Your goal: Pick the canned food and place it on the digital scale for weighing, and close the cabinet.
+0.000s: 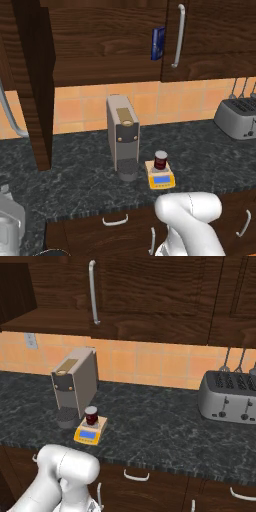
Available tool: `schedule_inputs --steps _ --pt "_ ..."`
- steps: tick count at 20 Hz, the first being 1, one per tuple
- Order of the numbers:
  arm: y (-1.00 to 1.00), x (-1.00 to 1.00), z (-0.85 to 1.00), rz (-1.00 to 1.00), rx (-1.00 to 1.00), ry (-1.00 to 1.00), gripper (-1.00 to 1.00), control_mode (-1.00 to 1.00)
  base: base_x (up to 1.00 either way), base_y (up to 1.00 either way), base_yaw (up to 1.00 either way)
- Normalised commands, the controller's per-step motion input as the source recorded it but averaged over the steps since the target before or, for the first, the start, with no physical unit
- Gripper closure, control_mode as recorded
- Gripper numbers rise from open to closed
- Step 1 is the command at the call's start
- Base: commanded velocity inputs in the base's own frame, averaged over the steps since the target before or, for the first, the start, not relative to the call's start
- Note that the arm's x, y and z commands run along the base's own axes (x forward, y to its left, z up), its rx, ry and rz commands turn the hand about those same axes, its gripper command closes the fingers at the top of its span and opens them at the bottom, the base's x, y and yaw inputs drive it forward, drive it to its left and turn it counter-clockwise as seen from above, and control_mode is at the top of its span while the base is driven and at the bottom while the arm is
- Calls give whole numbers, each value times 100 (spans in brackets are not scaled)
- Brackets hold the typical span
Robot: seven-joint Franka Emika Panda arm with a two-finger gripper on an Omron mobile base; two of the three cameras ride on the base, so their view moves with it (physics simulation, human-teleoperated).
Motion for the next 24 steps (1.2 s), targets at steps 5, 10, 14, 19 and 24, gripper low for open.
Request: schedule_inputs --steps 5,10,14,19,24 --pt "9 100 -6 -4 7 7 -100 -100 0 0 0" --pt "21 97 -1 -11 0 5 -100 -100 0 0 0" --pt "-37 79 0 -8 14 11 -100 -100 0 0 0" --pt "-69 81 1 -13 25 1 -100 -100 0 0 0" --pt "-100 54 0 -18 49 0 -100 -100 0 0 0"
